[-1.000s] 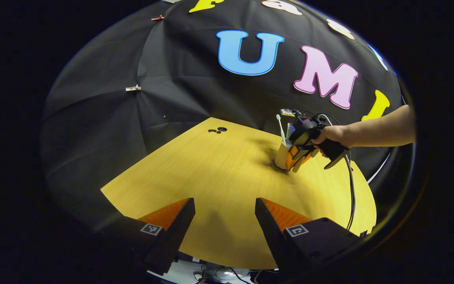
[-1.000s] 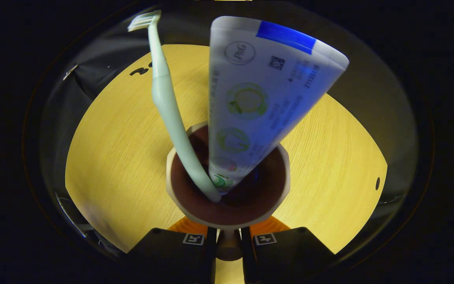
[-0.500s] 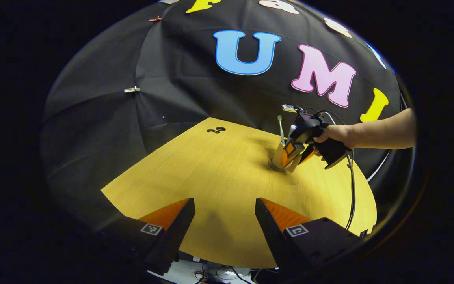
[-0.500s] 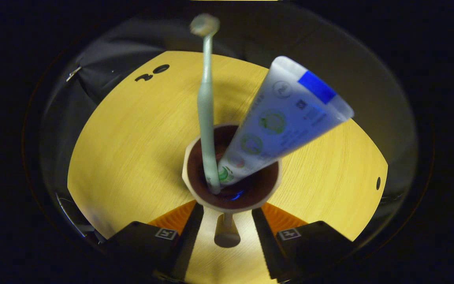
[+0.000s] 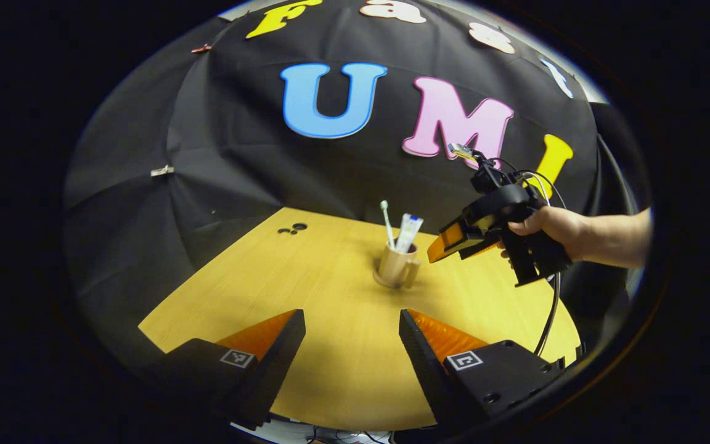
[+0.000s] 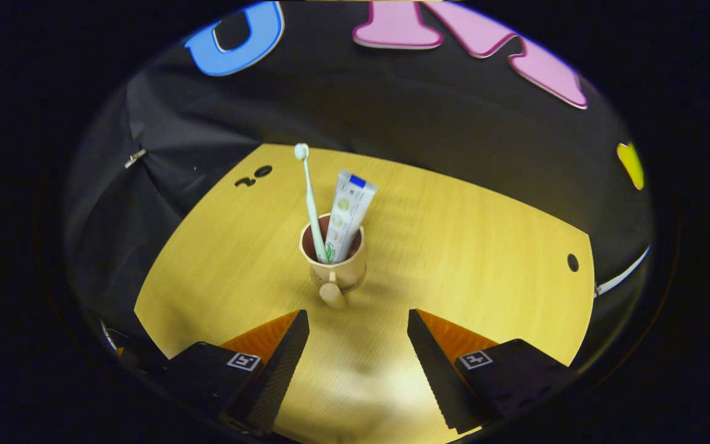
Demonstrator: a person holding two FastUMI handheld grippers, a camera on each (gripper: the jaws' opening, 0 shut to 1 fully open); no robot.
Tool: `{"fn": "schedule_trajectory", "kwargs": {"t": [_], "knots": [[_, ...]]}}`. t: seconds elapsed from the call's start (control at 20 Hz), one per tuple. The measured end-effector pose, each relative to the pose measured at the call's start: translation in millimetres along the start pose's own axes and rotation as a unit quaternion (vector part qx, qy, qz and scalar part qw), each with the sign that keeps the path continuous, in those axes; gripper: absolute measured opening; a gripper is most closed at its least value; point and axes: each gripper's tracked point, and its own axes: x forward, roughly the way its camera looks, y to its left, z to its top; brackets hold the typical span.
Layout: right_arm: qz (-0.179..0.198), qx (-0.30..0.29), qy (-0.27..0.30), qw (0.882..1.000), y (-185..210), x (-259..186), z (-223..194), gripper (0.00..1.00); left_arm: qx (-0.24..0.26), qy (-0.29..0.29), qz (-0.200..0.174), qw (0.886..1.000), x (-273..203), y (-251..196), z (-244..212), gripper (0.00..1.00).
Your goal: Put the toothbrush and toothpaste on the desktop into the cup, then pick up the cup and place it on the coaster on the desktop.
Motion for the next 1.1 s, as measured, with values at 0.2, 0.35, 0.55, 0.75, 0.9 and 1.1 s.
{"fn": "schedule_trajectory", "kwargs": {"t": [0.2,0.35,0.55,0.75,0.9,1.1], "knots": [[-0.019,0.028,-0.1,0.994,-17,-75,15,1.0,0.02,-0.056,-0.037,0.998,-6,-36,47,0.98],[-0.049,0.037,-0.175,0.983,-29,-138,12,1.0,0.021,-0.1,-0.049,0.994,-16,-56,76,0.98],[-0.061,0.045,-0.305,0.949,-16,-220,4,0.99,0.027,-0.147,-0.053,0.987,-35,-68,97,0.97],[-0.084,0.041,-0.391,0.916,-7,-279,-18,0.99,0.03,-0.199,-0.045,0.979,-59,-69,107,0.97],[-0.111,0.035,-0.422,0.899,1,-301,-37,0.99,0.034,-0.205,-0.066,0.976,-71,-76,101,0.97],[-0.109,-0.009,-0.472,0.875,20,-325,-45,0.99,0.032,-0.199,-0.069,0.977,-79,-70,90,0.97]]}}
